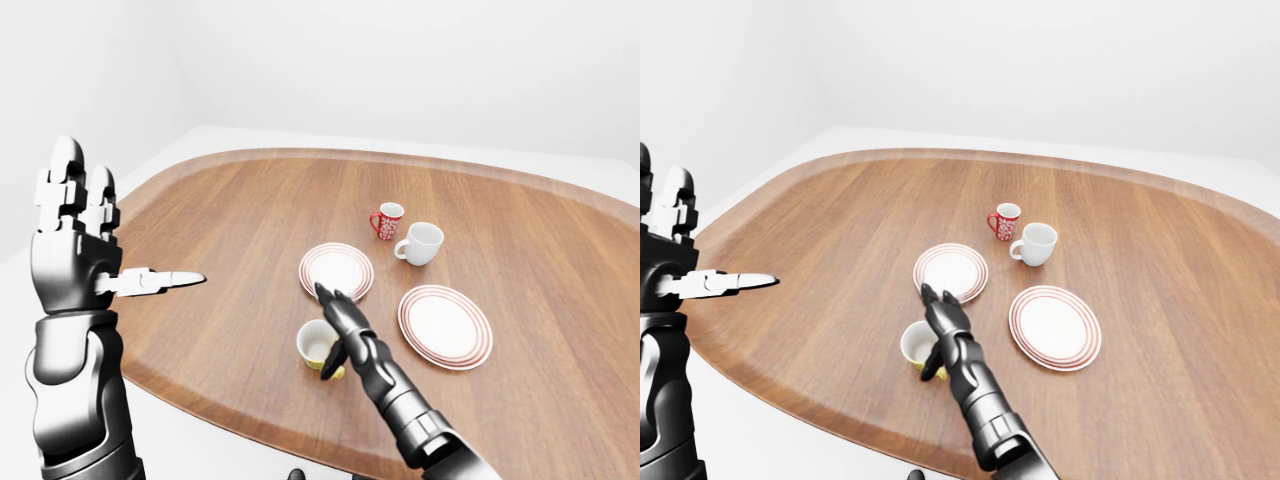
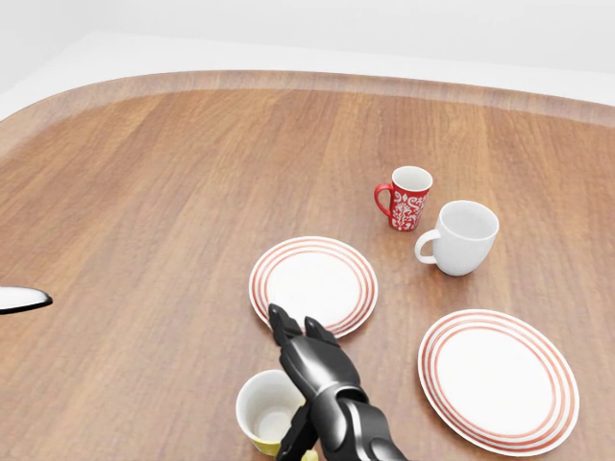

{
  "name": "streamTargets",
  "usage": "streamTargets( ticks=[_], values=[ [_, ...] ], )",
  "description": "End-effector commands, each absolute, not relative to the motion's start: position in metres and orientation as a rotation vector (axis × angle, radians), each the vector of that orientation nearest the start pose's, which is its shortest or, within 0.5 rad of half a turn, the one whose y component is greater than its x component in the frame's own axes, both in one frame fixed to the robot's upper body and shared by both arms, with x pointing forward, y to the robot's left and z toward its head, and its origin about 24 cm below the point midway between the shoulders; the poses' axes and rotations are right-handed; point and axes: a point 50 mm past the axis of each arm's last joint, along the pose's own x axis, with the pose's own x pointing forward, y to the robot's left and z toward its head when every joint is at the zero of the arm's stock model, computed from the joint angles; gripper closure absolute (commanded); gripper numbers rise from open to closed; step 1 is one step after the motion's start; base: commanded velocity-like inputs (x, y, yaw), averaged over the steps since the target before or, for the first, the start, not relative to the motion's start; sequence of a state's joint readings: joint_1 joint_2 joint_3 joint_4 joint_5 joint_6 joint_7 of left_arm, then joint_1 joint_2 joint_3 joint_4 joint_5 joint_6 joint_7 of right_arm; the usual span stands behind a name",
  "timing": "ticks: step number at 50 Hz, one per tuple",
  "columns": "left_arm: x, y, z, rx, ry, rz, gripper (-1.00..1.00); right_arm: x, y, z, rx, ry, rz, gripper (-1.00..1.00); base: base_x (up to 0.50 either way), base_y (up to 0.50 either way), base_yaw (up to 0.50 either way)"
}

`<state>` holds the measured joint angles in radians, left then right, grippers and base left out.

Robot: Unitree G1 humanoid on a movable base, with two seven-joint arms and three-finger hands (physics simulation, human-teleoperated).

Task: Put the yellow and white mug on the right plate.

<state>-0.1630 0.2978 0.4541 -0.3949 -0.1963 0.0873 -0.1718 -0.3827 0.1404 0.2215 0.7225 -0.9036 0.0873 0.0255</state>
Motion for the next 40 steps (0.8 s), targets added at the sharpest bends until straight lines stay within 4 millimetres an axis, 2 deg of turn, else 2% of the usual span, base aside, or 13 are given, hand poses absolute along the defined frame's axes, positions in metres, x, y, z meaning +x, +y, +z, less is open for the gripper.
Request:
streamTargets(
  ticks=[1,40],
  values=[
    [0.237,0.26,0.196,0.184,-0.543,0.148,-1.0,0.288,-0.034,-0.023,-0.936,0.243,0.486,-1.0,0.0,0.0,0.0],
    [0.239,0.26,0.194,0.182,-0.533,0.145,-1.0,0.284,-0.037,-0.043,-0.955,0.296,0.481,-1.0,0.0,0.0,0.0]
  ],
)
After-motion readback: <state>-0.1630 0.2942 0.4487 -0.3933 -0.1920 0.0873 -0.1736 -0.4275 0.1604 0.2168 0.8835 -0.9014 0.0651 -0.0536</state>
